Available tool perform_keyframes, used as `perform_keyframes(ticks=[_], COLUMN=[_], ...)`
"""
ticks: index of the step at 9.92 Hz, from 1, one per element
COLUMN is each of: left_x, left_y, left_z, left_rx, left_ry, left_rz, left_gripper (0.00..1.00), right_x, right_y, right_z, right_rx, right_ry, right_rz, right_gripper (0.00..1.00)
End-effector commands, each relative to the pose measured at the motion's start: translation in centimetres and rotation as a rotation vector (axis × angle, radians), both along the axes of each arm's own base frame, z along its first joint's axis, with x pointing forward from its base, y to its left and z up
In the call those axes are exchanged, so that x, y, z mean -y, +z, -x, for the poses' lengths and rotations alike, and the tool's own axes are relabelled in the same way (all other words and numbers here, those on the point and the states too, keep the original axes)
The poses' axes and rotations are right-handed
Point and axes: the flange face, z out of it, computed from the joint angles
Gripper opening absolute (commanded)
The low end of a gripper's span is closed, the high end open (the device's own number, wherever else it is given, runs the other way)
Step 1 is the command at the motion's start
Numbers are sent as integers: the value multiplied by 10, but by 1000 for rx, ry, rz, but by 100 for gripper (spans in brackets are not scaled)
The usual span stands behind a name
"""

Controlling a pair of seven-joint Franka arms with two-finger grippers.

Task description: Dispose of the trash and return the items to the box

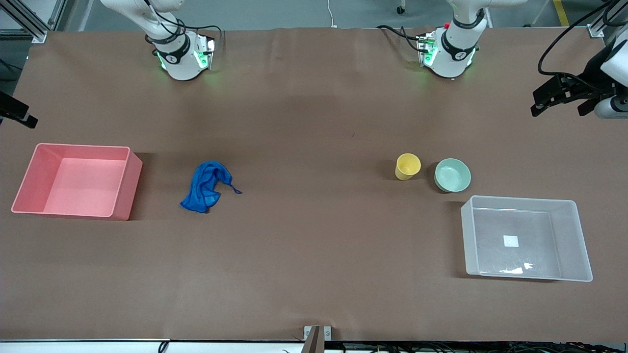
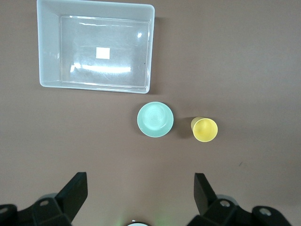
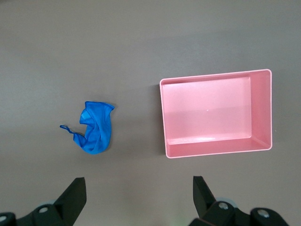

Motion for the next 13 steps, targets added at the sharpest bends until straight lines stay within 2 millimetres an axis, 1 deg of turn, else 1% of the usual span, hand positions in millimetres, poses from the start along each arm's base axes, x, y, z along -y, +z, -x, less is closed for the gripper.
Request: perform_keyframes(ticks=[1,2,3,6,7,8,9,10,11,12,13], left_x=[-2,-2,-2,-3,-3,0,-1,-1,-1,0,-2], left_y=[-12,-11,-14,-16,-18,-32,-53,-74,-105,-136,-170], left_z=[1,1,-2,-2,-3,-6,-6,-7,-9,-7,-3], left_rx=[-33,-32,-36,-42,-35,-39,-45,-47,-51,-48,-39], left_ry=[-13,-11,-8,-8,-20,-19,-18,-20,-27,-27,-25], left_rz=[-24,-22,-22,-24,-17,-24,-25,-25,-27,-27,-26], left_gripper=[100,100,100,100,98,98,98,98,98,98,98], right_x=[2,2,2,2,0,-16,-37,-57,-84,-107,-132], right_y=[0,0,0,0,-3,-8,-20,-38,-84,-130,-175], right_z=[2,2,2,2,4,8,4,-3,-14,-19,-27], right_rx=[-4,-4,-5,-5,-28,-61,-78,-83,-92,-73,-66], right_ry=[7,7,7,8,12,31,18,-19,-21,-30,-32], right_rz=[7,7,7,7,3,-1,0,5,9,11,10], right_gripper=[100,100,100,100,100,100,100,100,100,100,100])
